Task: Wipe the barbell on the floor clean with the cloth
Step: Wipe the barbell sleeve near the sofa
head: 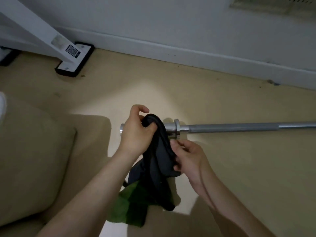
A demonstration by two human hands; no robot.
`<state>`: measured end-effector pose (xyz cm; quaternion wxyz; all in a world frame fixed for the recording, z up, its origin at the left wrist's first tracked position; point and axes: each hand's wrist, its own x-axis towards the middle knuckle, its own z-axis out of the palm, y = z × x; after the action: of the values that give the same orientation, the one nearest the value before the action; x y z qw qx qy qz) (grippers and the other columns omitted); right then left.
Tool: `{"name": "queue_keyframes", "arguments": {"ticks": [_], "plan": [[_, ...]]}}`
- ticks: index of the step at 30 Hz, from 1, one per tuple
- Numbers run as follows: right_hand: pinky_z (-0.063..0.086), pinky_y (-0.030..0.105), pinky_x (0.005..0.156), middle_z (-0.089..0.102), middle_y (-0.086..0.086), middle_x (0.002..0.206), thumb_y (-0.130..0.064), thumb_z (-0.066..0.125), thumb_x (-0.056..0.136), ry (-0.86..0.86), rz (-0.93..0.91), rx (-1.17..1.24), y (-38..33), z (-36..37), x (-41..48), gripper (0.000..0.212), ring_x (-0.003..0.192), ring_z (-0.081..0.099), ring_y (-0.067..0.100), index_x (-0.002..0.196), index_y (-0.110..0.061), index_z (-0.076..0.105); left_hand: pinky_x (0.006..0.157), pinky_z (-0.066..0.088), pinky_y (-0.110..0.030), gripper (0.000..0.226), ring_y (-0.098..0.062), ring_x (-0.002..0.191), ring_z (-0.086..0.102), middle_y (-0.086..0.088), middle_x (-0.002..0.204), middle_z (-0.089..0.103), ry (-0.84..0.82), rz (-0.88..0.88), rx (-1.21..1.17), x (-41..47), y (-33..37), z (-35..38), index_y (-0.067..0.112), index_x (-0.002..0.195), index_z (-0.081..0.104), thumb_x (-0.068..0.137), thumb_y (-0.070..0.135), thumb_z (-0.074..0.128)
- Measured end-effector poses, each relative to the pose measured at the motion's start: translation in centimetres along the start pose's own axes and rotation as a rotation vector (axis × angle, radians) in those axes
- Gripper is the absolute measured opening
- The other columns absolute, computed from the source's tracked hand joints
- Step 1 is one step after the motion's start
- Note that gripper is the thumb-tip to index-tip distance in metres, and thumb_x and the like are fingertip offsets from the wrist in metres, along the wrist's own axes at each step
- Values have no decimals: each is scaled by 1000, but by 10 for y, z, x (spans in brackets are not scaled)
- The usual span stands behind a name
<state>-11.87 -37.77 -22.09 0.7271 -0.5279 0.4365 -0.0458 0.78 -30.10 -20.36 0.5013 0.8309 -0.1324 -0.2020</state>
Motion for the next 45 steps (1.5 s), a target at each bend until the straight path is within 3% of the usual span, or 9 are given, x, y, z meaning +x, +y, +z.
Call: {"name": "queue_keyframes", "arguments": {"ticks": [5,8,12,16,21,27,33,39,45], "plan": [[55,27,57,64,2,89,-16,61,89,215,-63,-59,10,4,30,16,72,66,16,96,-29,55,70,42,-23,30,-22,84,48,-7,100,45,60,375,394,32,-20,29,14,98,52,73,1,61],[54,35,76,61,-3,102,-14,59,85,318,-360,-625,14,-7,39,28,89,61,17,109,-28,55,80,48,-40,30,-31,97,52,-12,107,56,-25,609,762,19,-43,36,10,105,61,76,15,65],[47,40,89,53,4,133,-9,59,81,294,-684,-1160,7,-21,57,52,113,48,27,132,-14,49,109,35,-43,59,-30,130,45,-15,138,50,-167,664,946,5,-65,64,1,136,43,86,30,53],[35,41,95,39,-11,145,-23,48,89,144,-558,-1352,-4,-20,77,56,130,35,15,143,-23,32,108,36,-44,54,-30,123,51,-16,132,55,-127,697,999,25,-61,77,-2,135,44,89,24,36],[34,40,84,50,-9,131,-47,54,86,62,-640,-1593,-23,-30,84,55,122,40,17,133,-24,39,107,36,-45,62,-28,112,55,-12,119,60,-167,625,1209,41,-74,32,2,137,38,86,32,58],[34,40,82,58,-5,111,-39,61,84,28,-688,-1603,-29,-26,91,36,108,47,19,113,-20,50,104,39,-44,65,-30,99,59,-13,106,64,-102,527,1289,46,-77,13,0,124,48,71,27,73],[32,38,82,62,-11,104,-32,61,82,22,-649,-1554,-34,-28,96,30,106,50,16,111,-26,53,108,37,-41,55,-29,125,49,-16,134,54,-176,702,1162,26,-59,62,0,137,41,87,22,42],[35,39,81,59,-6,94,-37,63,82,-11,-593,-1489,-38,-27,99,25,100,48,18,98,-22,50,107,37,-43,65,-33,123,50,-16,133,54,-52,506,1152,37,-84,3,1,136,42,81,28,64],[28,39,79,59,-10,102,-34,54,86,-78,-584,-1508,-42,-32,107,16,106,47,17,98,-25,49,109,34,-44,54,-27,135,39,-14,144,43,-110,757,1053,13,-72,58,2,141,36,88,15,30]]}}
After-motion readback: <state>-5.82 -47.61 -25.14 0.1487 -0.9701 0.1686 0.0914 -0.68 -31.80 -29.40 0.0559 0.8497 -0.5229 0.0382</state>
